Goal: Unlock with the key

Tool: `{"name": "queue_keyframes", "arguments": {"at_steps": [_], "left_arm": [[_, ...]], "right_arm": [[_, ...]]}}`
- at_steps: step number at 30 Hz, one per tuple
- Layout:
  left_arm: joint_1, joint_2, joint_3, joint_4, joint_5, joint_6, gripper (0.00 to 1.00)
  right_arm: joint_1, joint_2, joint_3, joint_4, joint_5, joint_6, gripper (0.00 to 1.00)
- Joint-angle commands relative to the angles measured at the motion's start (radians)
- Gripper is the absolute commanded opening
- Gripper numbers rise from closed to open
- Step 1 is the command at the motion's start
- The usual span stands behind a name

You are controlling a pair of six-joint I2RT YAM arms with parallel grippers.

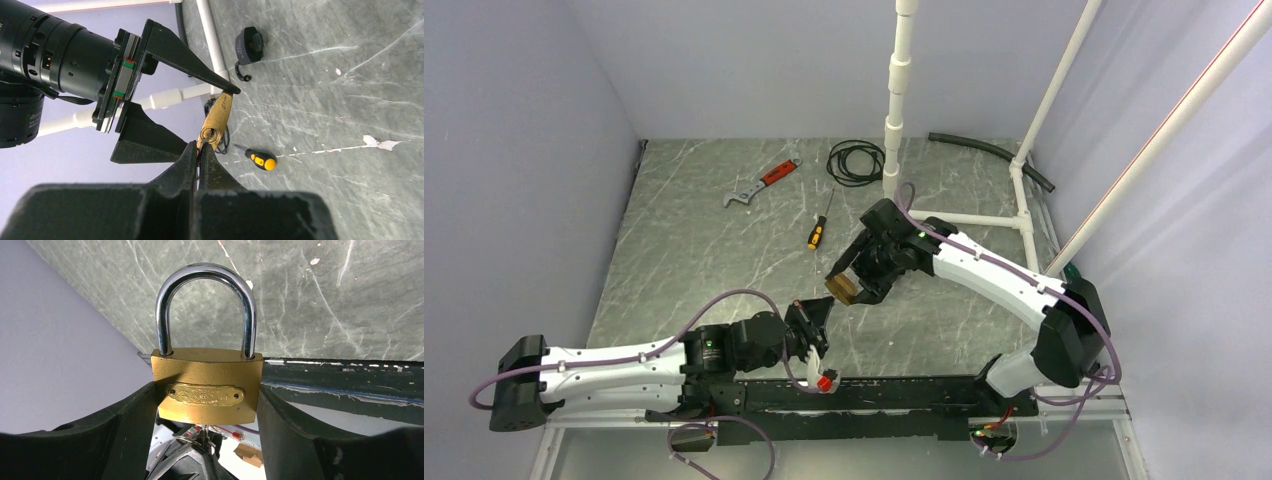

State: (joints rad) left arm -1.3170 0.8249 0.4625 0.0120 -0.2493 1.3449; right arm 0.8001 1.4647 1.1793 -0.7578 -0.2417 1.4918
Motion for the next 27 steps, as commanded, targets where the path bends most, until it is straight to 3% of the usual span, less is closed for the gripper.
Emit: {"name": "queue_keyframes", "arguments": {"at_steps": [1,27], "left_arm": [[-0.011,-0.013,-0.024,0.009,-0.068,0.056,0.00],[-0.034,0.055,-0.023,-0.010,-0.121,0.067,0.00]], "right_arm": [[0.010,-0.101,0.059,0.057,-0.145,0.002,0.00],[0.034,-0.131,0.077,0.066,-0.130,0.013,0.00]]}}
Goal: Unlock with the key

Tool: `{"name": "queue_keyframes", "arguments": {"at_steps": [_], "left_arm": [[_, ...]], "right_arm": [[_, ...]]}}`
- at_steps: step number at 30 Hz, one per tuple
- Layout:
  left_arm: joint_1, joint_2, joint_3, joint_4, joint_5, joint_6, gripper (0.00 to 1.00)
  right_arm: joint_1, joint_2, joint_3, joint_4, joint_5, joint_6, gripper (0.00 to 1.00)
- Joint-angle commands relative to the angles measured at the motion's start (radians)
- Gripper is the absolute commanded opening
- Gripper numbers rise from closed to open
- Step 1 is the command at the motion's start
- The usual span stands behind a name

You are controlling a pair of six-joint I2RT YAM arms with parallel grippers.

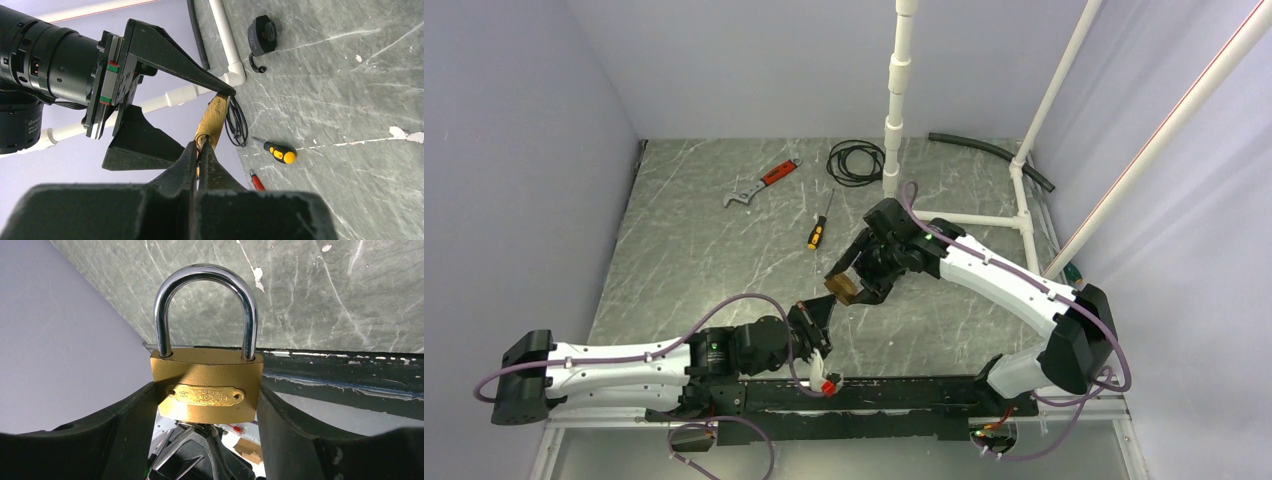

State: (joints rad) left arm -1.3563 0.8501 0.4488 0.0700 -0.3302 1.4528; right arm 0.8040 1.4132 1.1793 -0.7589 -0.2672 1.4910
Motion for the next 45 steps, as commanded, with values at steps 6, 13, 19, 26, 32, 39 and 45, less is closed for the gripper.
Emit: {"name": "queue_keyframes", "arguments": {"at_steps": [6,13,19,26,32,39,45], "left_arm": [[0.005,0.037,-0.004,-0.068,-0.031,-0.052,0.00],[0.013,0.041,-0.002,-0.068,-0.027,-0.065,0.00],[0.020,0.040,0.004,-0.099,-0.022,-0.083,0.14],[0.020,0.000,-0.005,-0.087,-0.008,-0.114,0.40],[0.028,-0.012,0.045,-0.150,0.027,-0.202,0.72],[0.034,-0.016,0.062,-0.081,0.040,-0.307,0.99],[0.038,-0.072,0.085,-0.037,0.076,-0.392,1.00]], "right_arm": [[0.107,-0.093,0.112,0.049,-0.029,0.028,0.00],[0.171,-0.075,0.128,0.055,-0.011,0.040,0.00],[0.176,-0.077,0.126,0.042,0.020,0.044,0.00],[0.152,-0.107,0.083,0.025,0.088,0.055,0.00],[0.118,-0.106,0.079,0.001,0.126,0.044,0.00],[0.103,-0.091,0.083,-0.019,0.189,0.027,0.00],[0.094,-0.080,0.071,-0.026,0.256,0.019,0.00]]}}
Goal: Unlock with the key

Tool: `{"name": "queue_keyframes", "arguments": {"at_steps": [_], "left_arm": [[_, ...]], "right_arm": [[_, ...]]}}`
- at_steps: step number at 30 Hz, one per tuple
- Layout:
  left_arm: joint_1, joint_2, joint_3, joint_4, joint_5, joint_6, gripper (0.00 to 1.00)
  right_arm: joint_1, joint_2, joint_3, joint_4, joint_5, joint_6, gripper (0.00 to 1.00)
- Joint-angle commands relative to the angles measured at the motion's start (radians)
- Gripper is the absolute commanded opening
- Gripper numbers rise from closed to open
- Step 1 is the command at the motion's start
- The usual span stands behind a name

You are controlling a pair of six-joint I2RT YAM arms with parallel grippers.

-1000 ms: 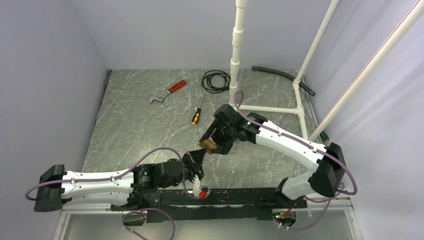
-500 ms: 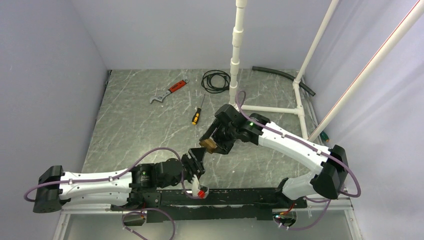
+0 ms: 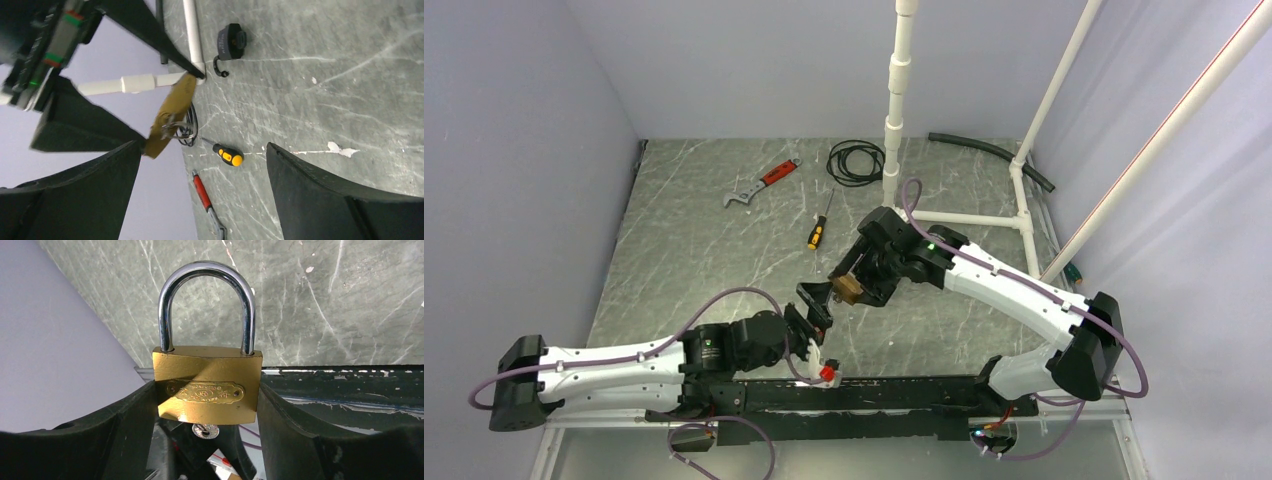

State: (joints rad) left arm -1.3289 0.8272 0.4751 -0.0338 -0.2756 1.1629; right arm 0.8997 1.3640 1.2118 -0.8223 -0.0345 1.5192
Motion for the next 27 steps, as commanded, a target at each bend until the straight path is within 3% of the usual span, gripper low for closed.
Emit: {"name": "queue_keyframes", "arguments": {"at_steps": [1,6,12,16,19,23,27], "left_arm": [[0.014,-0.063,0.061,0.069,0.037,-0.117,0.99],[0.047,-0.106,0.097,0.067,0.135,-0.298,0.99],[0.087,-0.028,0.299,0.021,0.087,-0.802,0.99],[0.113,0.043,0.473,-0.162,-0.014,-1.118,0.99],[0.115,0.065,0.488,-0.208,-0.022,-1.296,0.99],[0.115,0.019,0.361,-0.083,-0.023,-1.490,0.82],[0.115,-0.025,0.239,0.086,-0.056,-1.563,0.68]], "right_arm": [[-0.004,-0.030,0.037,0.036,0.030,-0.011,0.00],[-0.011,-0.027,0.039,0.031,0.152,-0.039,0.00],[-0.022,-0.097,-0.006,0.055,0.302,-0.057,0.00],[-0.022,-0.176,-0.053,0.098,0.412,-0.086,0.00],[-0.022,-0.234,-0.082,0.114,0.489,-0.101,0.00],[-0.022,-0.321,-0.146,0.187,0.539,-0.148,0.00],[-0.024,-0.426,-0.244,0.293,0.562,-0.184,0.00]]}}
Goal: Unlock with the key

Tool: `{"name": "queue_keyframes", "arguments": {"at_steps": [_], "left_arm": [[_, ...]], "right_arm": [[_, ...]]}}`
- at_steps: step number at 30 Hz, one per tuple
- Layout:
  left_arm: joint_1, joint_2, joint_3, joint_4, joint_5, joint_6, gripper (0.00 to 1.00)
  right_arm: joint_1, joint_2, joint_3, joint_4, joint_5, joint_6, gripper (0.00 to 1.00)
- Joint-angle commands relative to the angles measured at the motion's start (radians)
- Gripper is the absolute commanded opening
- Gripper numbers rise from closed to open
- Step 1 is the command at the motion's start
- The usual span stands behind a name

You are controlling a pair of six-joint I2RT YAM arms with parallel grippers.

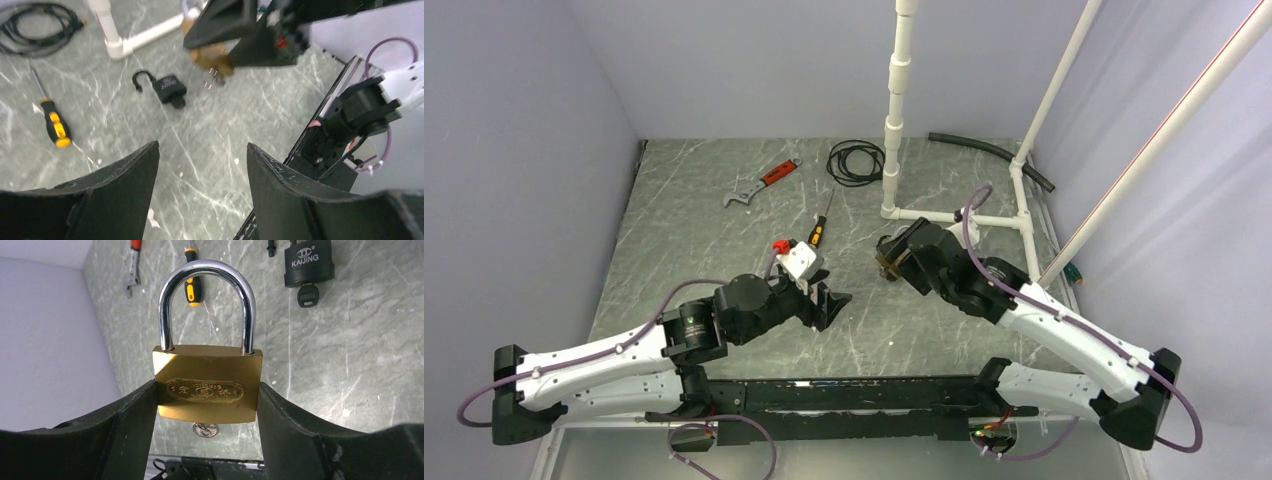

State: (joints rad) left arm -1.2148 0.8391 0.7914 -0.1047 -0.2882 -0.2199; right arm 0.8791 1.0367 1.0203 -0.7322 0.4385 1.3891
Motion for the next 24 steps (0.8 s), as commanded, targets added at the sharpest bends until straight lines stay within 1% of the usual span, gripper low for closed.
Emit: {"name": "queue_keyframes", "arguments": {"at_steps": [1,3,6,7,8,10,11,13,17,20,23,24], "left_arm": [[0.001,-0.039,-0.096,0.190,-0.049,-0.180,0.67],[0.001,-0.029,-0.111,0.230,-0.038,-0.169,0.66],[0.001,0.017,-0.083,0.232,-0.003,-0.172,0.65],[0.001,0.040,-0.074,0.233,0.005,-0.175,0.64],[0.001,0.060,-0.063,0.235,0.009,-0.182,0.60],[0.001,0.105,-0.039,0.235,0.014,-0.197,0.52],[0.001,0.124,-0.027,0.236,0.019,-0.204,0.51],[0.001,0.158,-0.018,0.258,0.025,-0.219,0.49],[0.001,0.191,-0.052,0.373,0.025,-0.229,0.48],[0.001,0.205,-0.070,0.429,0.014,-0.233,0.46],[0.001,0.226,-0.068,0.444,-0.006,-0.237,0.38],[0.001,0.234,-0.066,0.447,-0.012,-0.236,0.38]], "right_arm": [[-0.004,-0.122,-0.087,0.243,0.088,-0.074,0.00],[-0.005,-0.161,-0.122,0.304,0.081,-0.119,0.00],[-0.006,-0.198,-0.154,0.390,0.044,-0.217,0.00],[-0.006,-0.206,-0.164,0.418,0.030,-0.249,0.00],[-0.006,-0.214,-0.175,0.433,0.021,-0.262,0.00],[-0.006,-0.225,-0.189,0.455,0.012,-0.268,0.00],[-0.006,-0.227,-0.193,0.463,0.007,-0.270,0.00],[-0.006,-0.227,-0.194,0.468,-0.003,-0.266,0.00],[-0.006,-0.218,-0.186,0.468,-0.018,-0.258,0.00],[-0.006,-0.211,-0.181,0.468,-0.032,-0.252,0.00],[-0.006,-0.206,-0.184,0.476,-0.042,-0.240,0.00],[-0.006,-0.203,-0.183,0.474,-0.043,-0.232,0.00]]}}
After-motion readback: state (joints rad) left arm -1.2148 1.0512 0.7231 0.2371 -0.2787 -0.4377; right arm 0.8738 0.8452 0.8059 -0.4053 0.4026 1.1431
